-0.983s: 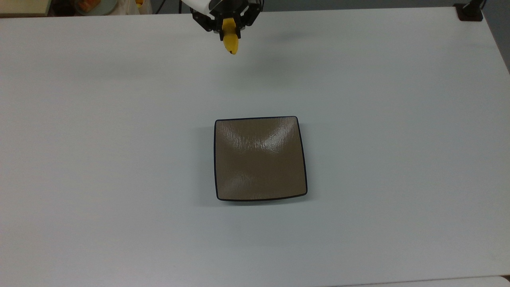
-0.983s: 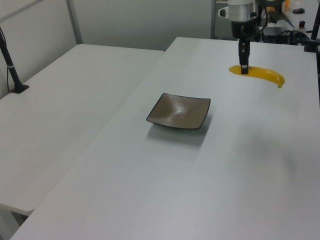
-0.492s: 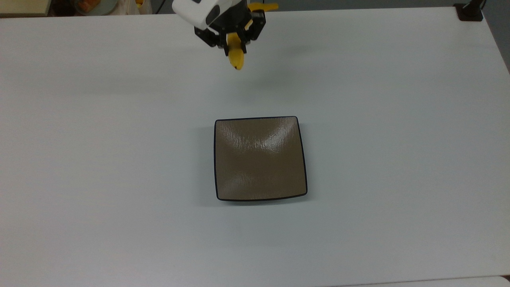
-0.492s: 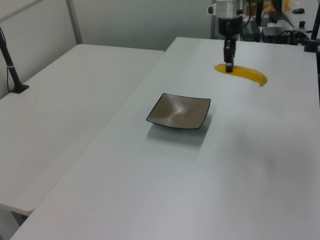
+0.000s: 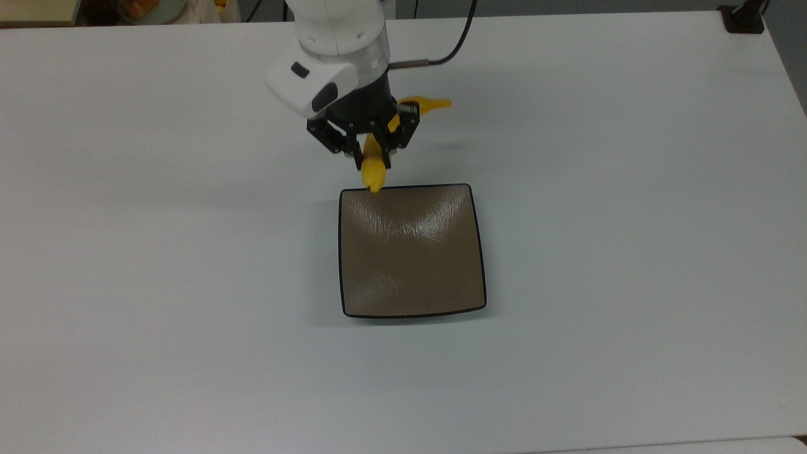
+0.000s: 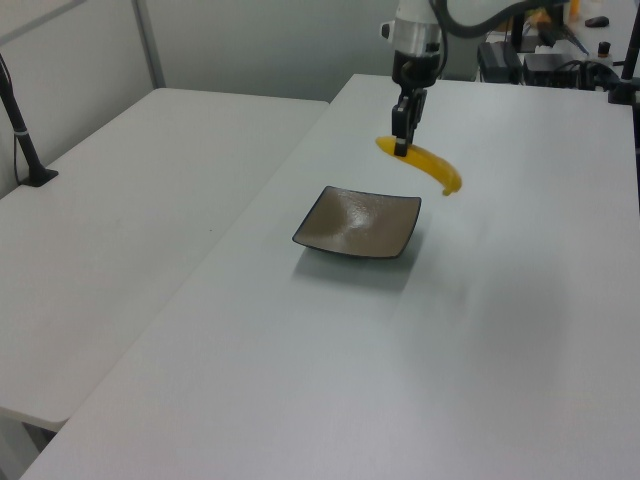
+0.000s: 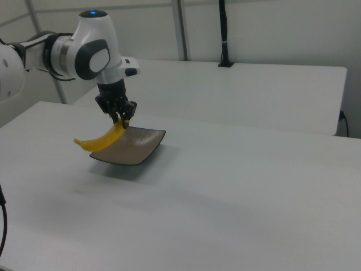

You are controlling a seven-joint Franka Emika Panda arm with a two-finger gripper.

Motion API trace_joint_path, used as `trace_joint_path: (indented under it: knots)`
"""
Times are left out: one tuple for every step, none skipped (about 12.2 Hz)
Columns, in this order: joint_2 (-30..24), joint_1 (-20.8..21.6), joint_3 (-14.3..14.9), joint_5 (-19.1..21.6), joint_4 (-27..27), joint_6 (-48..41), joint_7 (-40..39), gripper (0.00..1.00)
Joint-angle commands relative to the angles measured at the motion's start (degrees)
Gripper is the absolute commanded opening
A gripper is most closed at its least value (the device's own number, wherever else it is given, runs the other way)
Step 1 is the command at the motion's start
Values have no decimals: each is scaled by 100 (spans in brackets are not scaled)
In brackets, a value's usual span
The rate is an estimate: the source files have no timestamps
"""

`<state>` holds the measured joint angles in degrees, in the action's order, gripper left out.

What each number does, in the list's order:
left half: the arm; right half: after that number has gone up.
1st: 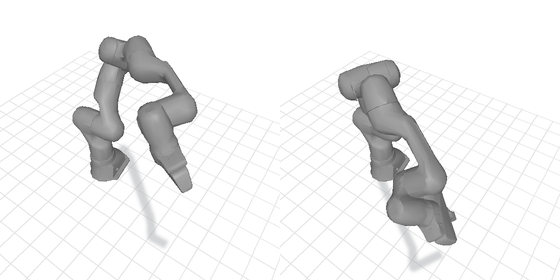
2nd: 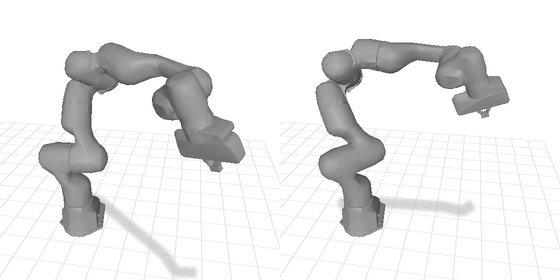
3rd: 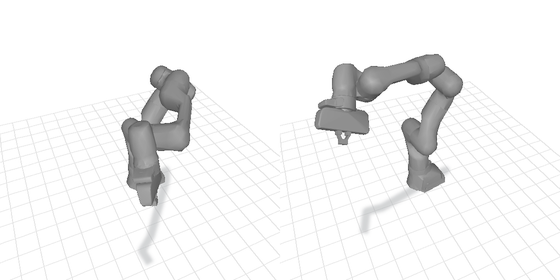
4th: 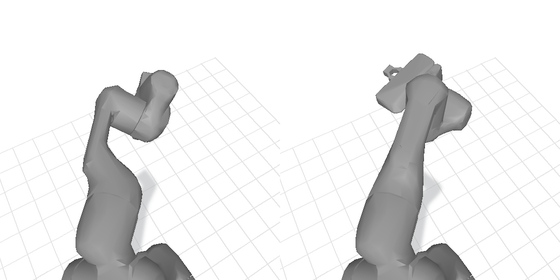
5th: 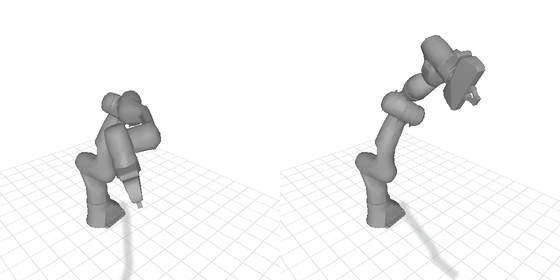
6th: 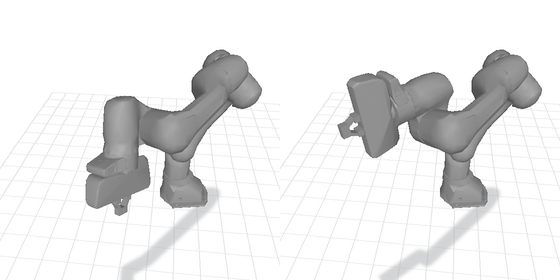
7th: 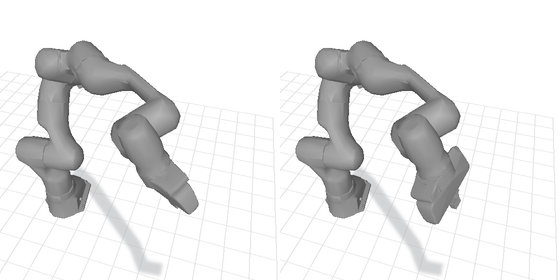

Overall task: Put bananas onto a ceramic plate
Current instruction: 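Lower the banana onto the plate and open the gripper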

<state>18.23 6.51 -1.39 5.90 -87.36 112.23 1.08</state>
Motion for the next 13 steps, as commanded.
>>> trace_joint_path:
  knots:
    - [304, -88, 7, 498, 96, 763, 164, 18]
    - [321, -114, 7, 726, 26, 992, 164, 18]
    - [452, -141, 7, 1077, 17, 1255, 164, 18]
    - [549, -185, 7, 1385, -1, 1484, 138, 18]
    - [628, -194, 7, 1544, -1, 1660, 138, 18]
    - [673, -220, 7, 1677, -18, 1801, 121, 18]
    - [743, -229, 7, 1730, -88, 1976, 121, 18]
    - [857, -220, 7, 1739, -123, 2187, 121, 18]
    - [953, -211, 7, 1722, -133, 2302, 103, 18]
    - [1007, -168, -2, 1696, -141, 2338, 86, 19]
    - [1024, -167, -2, 1713, -220, 2478, 94, 19]
    - [1033, -167, -2, 1713, -264, 2566, 94, 19]
    - [1103, -167, -2, 1722, -273, 2593, 94, 20]
